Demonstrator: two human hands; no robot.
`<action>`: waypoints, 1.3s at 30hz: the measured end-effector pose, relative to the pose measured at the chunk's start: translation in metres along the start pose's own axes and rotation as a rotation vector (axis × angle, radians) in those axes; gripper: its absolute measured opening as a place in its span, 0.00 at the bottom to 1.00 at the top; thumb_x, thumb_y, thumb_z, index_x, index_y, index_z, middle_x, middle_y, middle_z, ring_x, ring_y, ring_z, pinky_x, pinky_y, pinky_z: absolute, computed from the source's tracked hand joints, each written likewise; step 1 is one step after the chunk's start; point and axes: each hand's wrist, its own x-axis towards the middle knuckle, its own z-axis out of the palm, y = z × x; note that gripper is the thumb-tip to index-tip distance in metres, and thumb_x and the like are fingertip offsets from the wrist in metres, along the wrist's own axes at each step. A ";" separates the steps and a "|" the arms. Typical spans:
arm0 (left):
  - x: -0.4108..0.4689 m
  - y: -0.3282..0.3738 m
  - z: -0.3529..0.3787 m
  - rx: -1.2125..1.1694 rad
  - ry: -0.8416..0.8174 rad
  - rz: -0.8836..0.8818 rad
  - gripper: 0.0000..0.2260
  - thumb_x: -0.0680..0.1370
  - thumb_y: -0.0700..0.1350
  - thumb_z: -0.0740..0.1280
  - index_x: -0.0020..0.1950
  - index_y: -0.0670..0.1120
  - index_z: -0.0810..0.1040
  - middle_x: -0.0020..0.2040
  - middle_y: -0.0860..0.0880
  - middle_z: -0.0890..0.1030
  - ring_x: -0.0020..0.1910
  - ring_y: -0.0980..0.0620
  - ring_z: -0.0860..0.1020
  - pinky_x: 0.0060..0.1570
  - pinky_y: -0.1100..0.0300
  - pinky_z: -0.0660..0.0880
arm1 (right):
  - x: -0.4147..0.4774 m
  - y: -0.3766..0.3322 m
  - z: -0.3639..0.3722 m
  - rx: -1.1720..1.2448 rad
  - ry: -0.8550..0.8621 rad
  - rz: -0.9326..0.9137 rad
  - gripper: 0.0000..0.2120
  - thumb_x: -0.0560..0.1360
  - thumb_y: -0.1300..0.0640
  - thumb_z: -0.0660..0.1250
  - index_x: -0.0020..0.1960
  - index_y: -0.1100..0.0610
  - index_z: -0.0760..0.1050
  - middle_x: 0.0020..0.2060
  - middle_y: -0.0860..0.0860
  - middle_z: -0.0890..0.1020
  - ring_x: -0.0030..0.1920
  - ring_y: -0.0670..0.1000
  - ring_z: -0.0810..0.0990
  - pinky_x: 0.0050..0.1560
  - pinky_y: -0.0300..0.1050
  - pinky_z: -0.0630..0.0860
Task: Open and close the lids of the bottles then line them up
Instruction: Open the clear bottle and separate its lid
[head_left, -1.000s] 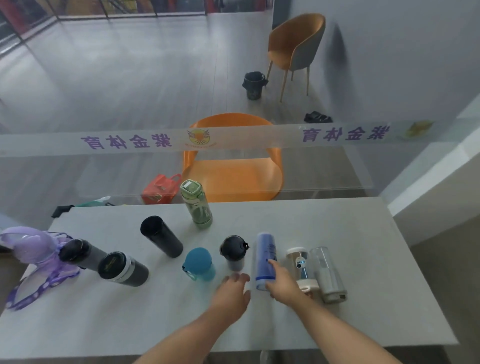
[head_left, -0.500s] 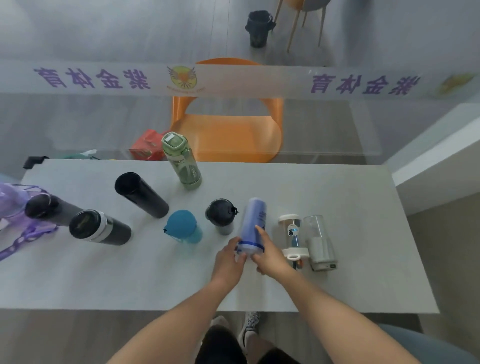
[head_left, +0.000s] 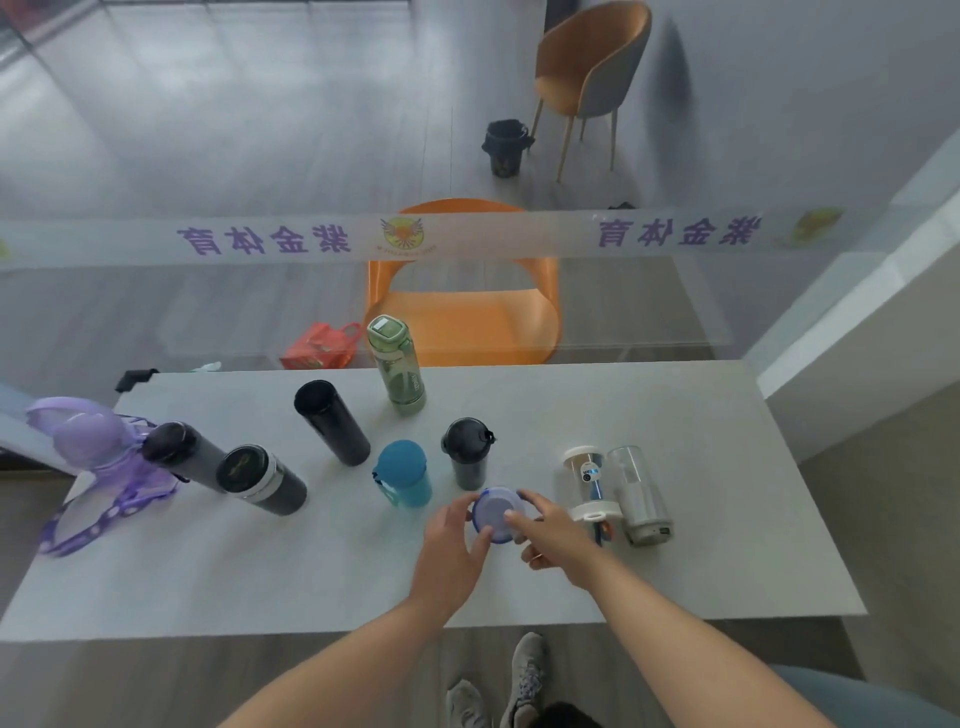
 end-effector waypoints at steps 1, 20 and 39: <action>0.001 0.000 -0.002 0.034 0.002 0.030 0.19 0.78 0.52 0.68 0.68 0.52 0.70 0.58 0.52 0.76 0.55 0.55 0.74 0.56 0.58 0.75 | 0.000 -0.001 0.003 0.013 0.030 -0.019 0.25 0.78 0.45 0.67 0.73 0.47 0.67 0.45 0.54 0.81 0.32 0.49 0.79 0.35 0.42 0.76; 0.010 0.057 0.016 0.688 -0.007 0.083 0.23 0.78 0.49 0.60 0.73 0.47 0.63 0.76 0.42 0.60 0.73 0.38 0.60 0.70 0.48 0.63 | 0.011 0.006 -0.087 -0.180 0.175 -0.078 0.16 0.79 0.60 0.62 0.67 0.58 0.75 0.53 0.54 0.80 0.35 0.52 0.80 0.33 0.39 0.73; 0.037 0.083 0.180 0.230 -0.162 -0.073 0.12 0.78 0.43 0.67 0.61 0.46 0.78 0.70 0.48 0.73 0.68 0.48 0.69 0.64 0.55 0.69 | 0.056 0.078 -0.162 -0.909 0.002 -0.295 0.24 0.79 0.53 0.67 0.73 0.49 0.68 0.69 0.50 0.72 0.67 0.53 0.75 0.64 0.49 0.73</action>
